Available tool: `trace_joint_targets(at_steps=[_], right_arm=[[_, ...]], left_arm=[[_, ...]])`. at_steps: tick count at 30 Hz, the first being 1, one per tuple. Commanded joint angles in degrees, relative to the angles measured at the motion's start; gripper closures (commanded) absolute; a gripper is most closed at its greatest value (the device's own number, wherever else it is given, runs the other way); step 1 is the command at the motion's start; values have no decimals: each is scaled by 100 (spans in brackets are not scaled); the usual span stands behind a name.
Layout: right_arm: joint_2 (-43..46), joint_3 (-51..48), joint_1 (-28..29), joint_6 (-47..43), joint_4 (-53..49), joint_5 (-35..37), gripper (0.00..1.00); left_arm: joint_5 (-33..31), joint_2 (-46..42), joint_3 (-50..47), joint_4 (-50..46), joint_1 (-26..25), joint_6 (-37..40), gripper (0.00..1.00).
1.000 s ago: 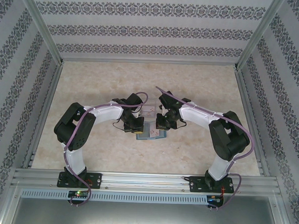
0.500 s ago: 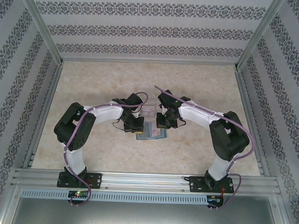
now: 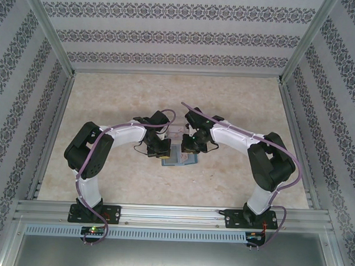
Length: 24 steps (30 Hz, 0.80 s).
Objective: Take the credit cards out of the card holder
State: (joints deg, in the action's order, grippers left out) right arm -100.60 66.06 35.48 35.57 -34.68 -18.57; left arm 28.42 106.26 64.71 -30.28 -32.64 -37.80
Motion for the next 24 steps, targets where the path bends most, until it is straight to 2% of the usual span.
trace_joint_targets(at_steps=[1,7,15,24], right_arm=[[-31,23,61,123,58,-205,81],[49,-40,99,179,42,-165,80],[118,-36,105,152,-46,18,89],[305,-32,108,126,-158,118,91]], left_arm=[[-390,254,-81,-391,-71,103,100],[-378,250,-71,-373,-67,93,100],[-412,179,-72,-388,-68,79,100],[-501,-96,177,-443,-67,18,100]])
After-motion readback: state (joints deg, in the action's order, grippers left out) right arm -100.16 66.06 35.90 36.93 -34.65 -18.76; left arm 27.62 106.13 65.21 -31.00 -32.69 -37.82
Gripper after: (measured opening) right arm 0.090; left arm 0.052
